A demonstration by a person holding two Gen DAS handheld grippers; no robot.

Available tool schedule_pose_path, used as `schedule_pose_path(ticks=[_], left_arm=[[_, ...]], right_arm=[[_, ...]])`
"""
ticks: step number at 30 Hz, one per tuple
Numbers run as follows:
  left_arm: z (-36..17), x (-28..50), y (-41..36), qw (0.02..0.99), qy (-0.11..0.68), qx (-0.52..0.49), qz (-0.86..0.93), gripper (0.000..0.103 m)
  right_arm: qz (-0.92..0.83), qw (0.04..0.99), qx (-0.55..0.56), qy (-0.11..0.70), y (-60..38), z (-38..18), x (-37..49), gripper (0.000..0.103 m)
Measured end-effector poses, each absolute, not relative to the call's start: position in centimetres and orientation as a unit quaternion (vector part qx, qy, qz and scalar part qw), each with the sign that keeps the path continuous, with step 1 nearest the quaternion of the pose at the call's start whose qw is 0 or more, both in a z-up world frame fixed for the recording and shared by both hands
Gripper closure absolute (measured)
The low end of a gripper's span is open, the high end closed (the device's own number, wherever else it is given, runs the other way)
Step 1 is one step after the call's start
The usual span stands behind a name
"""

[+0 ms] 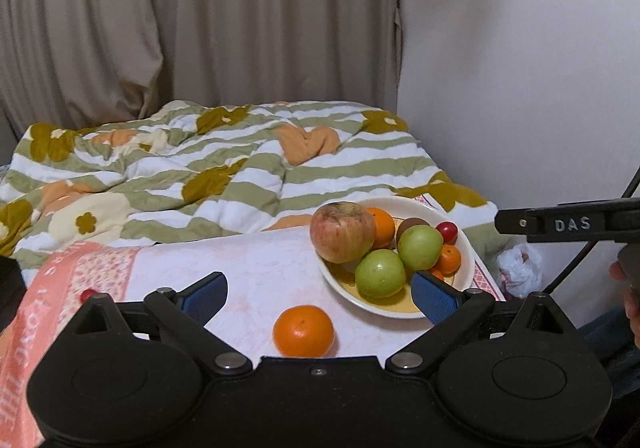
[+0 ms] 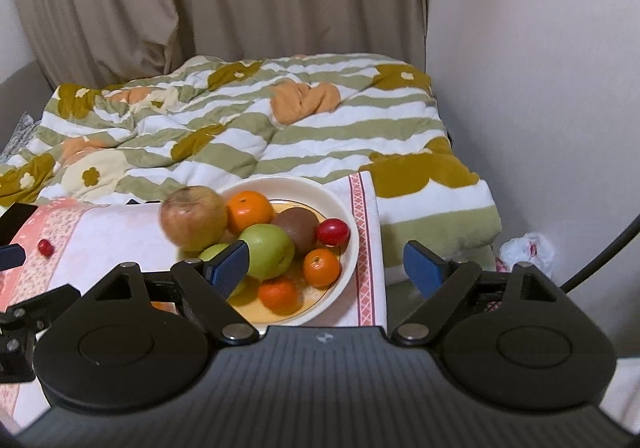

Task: Organize fruits
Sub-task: 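Lower the red tomato into the bowl and open the right tool, then withdraw both tools toward the last red tomato and large orange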

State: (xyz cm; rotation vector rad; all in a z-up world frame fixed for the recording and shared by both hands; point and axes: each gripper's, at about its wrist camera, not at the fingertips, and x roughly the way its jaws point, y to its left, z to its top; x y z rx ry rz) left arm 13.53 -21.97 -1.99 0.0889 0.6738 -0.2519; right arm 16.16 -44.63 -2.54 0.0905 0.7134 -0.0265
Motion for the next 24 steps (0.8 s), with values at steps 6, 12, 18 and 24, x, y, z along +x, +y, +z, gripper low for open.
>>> schedule_pose_path(ticks=[6,12,18,24], left_arm=[[0.0,11.1,-19.1,0.94,0.324,0.037,-0.094,0.002],[1.2,9.6,-14.9,0.946,0.317,0.032,-0.065,0.0],[1.0,9.6,-9.6,0.946,0.319,0.034,-0.052,0.0],[0.2,11.5,-4.1,0.94,0.333,0.041,-0.064,0.0]], right_arm=[[0.001,0.942,0.034,0.334,-42.4,-0.3,13.1,0.0],[0.013,0.946,0.029,0.322,-39.4,1.3,10.8,0.0],[0.006,0.947,0.022,0.322,-35.6,2.0,9.5,0.0],[-0.039,0.941,0.023,0.336,-31.4,1.1,9.2,0.0]])
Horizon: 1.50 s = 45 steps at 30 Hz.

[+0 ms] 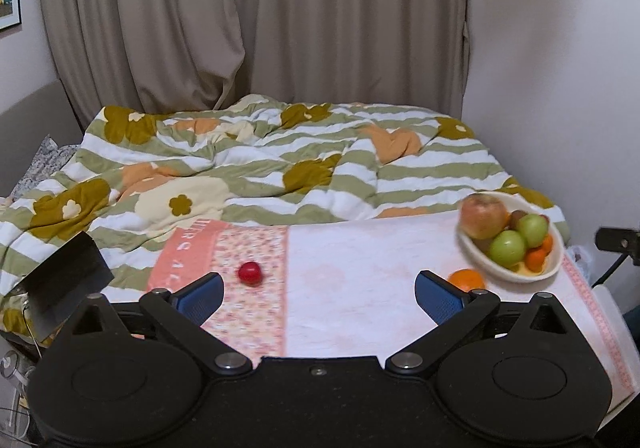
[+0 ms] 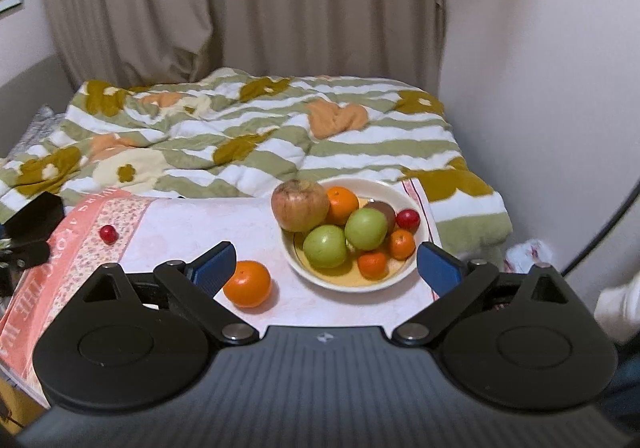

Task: Organize fruits
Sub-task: 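Withdraw both tools toward the last red tomato and large orange, then grasp the red tomato with the left tool while the right tool grasps the large orange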

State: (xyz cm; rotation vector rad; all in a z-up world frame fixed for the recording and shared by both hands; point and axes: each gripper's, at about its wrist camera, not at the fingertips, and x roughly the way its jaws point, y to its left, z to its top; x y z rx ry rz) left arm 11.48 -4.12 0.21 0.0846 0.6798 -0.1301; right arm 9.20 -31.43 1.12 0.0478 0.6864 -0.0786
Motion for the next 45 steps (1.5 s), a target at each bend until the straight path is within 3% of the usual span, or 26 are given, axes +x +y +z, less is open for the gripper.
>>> schedule_pose_path(ticks=[9,23,29,33,37,39,45], left_arm=[[-2.8,17.1,2.0,0.924,0.366,0.072,-0.089,0.0],[-8.3,25.7,4.0,0.891,0.441,0.052,-0.092,0.003],[-10.1,27.8,3.4,0.887,0.453,0.031,-0.08,0.013],[-11.4,28.9,3.0,0.882,0.465,0.021,-0.074,0.034],[-12.6,29.8,2.8,0.876,0.478,0.022,-0.065,0.037],[-13.1,30.1,2.8,0.873,0.483,0.018,-0.061,0.046],[-13.7,30.6,2.8,0.871,0.487,0.014,-0.061,0.058]], right_arm=[[-0.097,0.922,0.046,0.371,-26.1,-2.2,11.1,0.0],[-0.094,0.898,0.053,0.427,-23.8,-7.4,17.7,0.0],[-0.081,0.884,0.061,0.455,-24.2,-10.2,20.3,0.0],[-0.077,0.881,0.057,0.463,-24.2,-11.7,21.3,0.0],[-0.07,0.879,0.051,0.468,-24.1,-13.0,22.0,0.0],[-0.067,0.878,0.046,0.471,-23.9,-13.5,22.2,0.0],[-0.069,0.873,0.047,0.481,-24.0,-14.3,23.1,0.0]])
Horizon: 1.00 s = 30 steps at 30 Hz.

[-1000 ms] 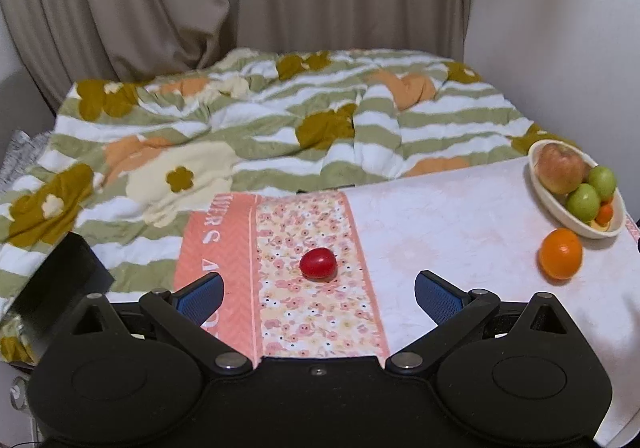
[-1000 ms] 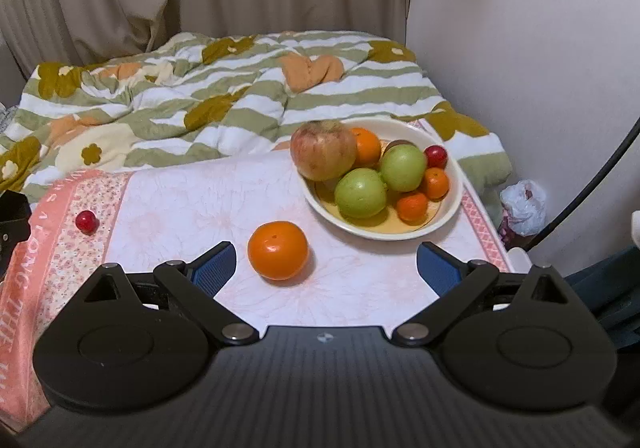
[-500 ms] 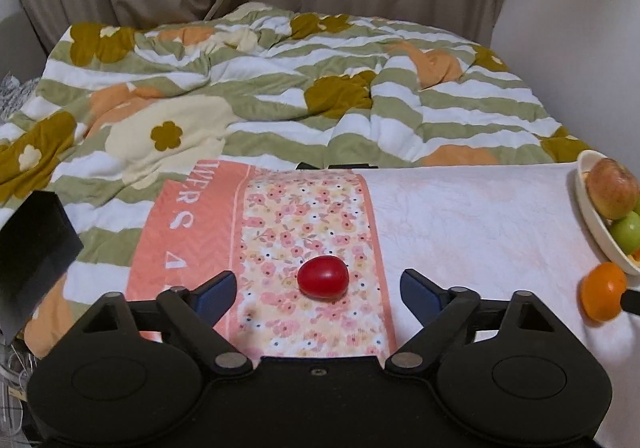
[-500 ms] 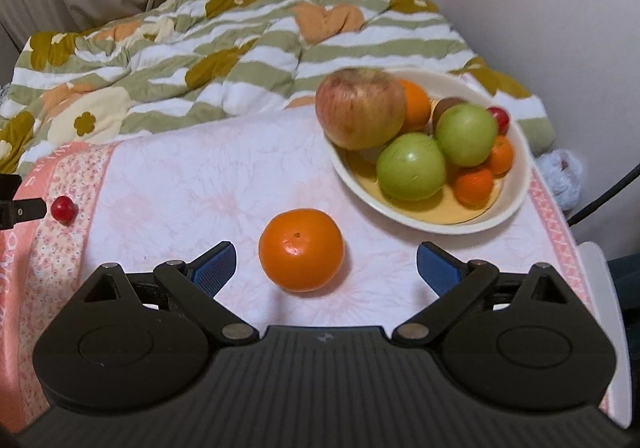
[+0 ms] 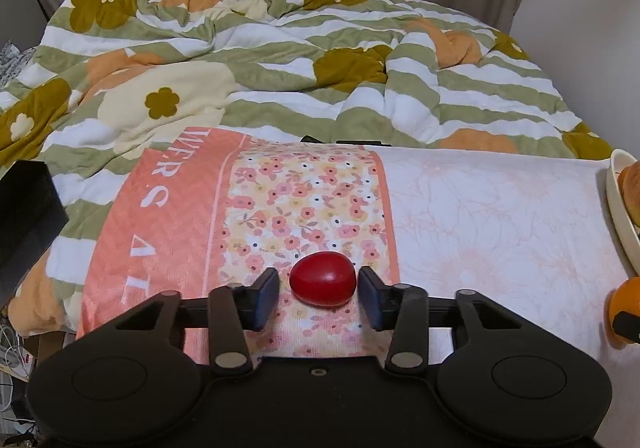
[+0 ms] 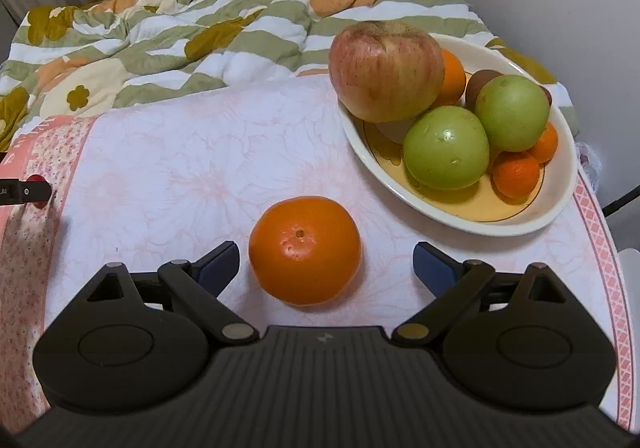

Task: Organize fruits
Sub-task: 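Grasp the red tomato with the left tool while the right tool grasps the large orange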

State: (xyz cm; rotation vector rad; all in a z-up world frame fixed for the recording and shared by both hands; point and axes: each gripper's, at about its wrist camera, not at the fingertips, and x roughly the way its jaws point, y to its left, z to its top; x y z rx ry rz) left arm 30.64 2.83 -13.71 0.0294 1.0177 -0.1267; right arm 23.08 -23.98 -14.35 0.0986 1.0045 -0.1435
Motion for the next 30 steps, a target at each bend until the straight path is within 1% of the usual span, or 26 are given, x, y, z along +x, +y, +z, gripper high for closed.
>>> schedule_pose_path(ticks=[4,9,12,16,17,18,20,30], left_arm=[[-13.7,30.6,2.7,0.872,0.484,0.018,-0.066,0.064],[-13.7,30.5,2.4,0.872,0.484,0.03,-0.07,0.064],[-13.7,30.4,2.5,0.872,0.484,0.031,-0.07,0.064],[-13.7,30.0,2.7,0.872,0.483,0.03,-0.071,0.064],[-13.6,29.9,2.7,0.872,0.483,0.03,-0.071,0.064],[-13.5,29.8,2.7,0.873,0.482,0.031,-0.072,0.064],[-13.3,29.4,2.8,0.874,0.479,0.032,-0.074,0.064],[-10.8,27.3,2.6,0.886,0.454,0.035,-0.09,0.064]], right_arm=[[-0.068,0.872,0.044,0.482,-23.9,-14.5,23.4,0.0],[-0.063,0.872,0.042,0.483,-23.4,-14.5,23.4,0.0],[-0.061,0.873,0.04,0.482,-23.2,-14.4,23.5,0.006],[-0.065,0.874,0.033,0.48,-23.1,-14.5,23.8,0.008],[-0.065,0.874,0.033,0.481,-23.1,-14.5,23.8,0.011],[-0.064,0.873,0.033,0.482,-23.1,-14.5,23.8,0.019],[-0.056,0.871,0.038,0.486,-22.9,-14.6,23.8,0.027],[-0.061,0.875,0.038,0.479,-22.0,-13.7,22.6,0.027]])
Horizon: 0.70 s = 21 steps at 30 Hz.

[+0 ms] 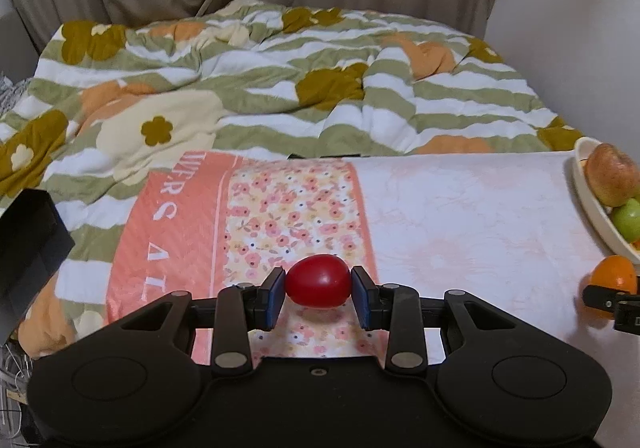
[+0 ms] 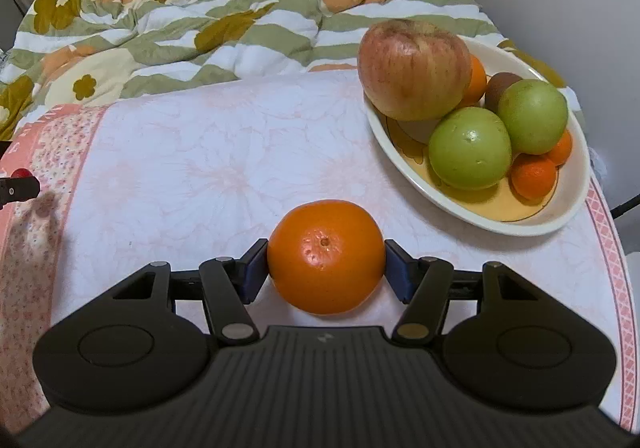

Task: Organize fruits
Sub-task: 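Grasp the red tomato with the left tool while the right tool grasps the large orange, then carry the tomato into the bowl and open the left tool while the right carries the orange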

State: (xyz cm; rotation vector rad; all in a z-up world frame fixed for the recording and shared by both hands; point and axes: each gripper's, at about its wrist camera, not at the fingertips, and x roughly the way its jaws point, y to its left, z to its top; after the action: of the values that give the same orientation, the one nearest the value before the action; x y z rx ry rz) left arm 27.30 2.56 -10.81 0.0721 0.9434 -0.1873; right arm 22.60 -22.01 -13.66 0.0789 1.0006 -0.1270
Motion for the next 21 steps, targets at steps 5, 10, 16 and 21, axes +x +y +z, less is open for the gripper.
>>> schedule_pose_path(ticks=[5,10,16,21], left_arm=[[-9.0,25.6,2.2,0.894,0.434,0.035,-0.106,0.064],[-7.2,23.5,1.6,0.902,0.409,0.037,-0.13,0.064],[-5.0,20.8,0.5,0.904,0.392,0.022,-0.169,0.064],[-2.9,18.6,-1.1,0.909,0.372,0.022,-0.184,0.064]], right_arm=[[-0.062,0.884,0.038,0.463,-21.5,-11.9,20.9,0.027],[-0.066,0.895,0.038,0.44,-21.0,-9.7,18.5,0.027],[-0.081,0.904,0.052,0.416,-21.5,-6.7,14.6,0.027],[-0.091,0.91,0.052,0.401,-22.8,-4.9,11.8,0.027]])
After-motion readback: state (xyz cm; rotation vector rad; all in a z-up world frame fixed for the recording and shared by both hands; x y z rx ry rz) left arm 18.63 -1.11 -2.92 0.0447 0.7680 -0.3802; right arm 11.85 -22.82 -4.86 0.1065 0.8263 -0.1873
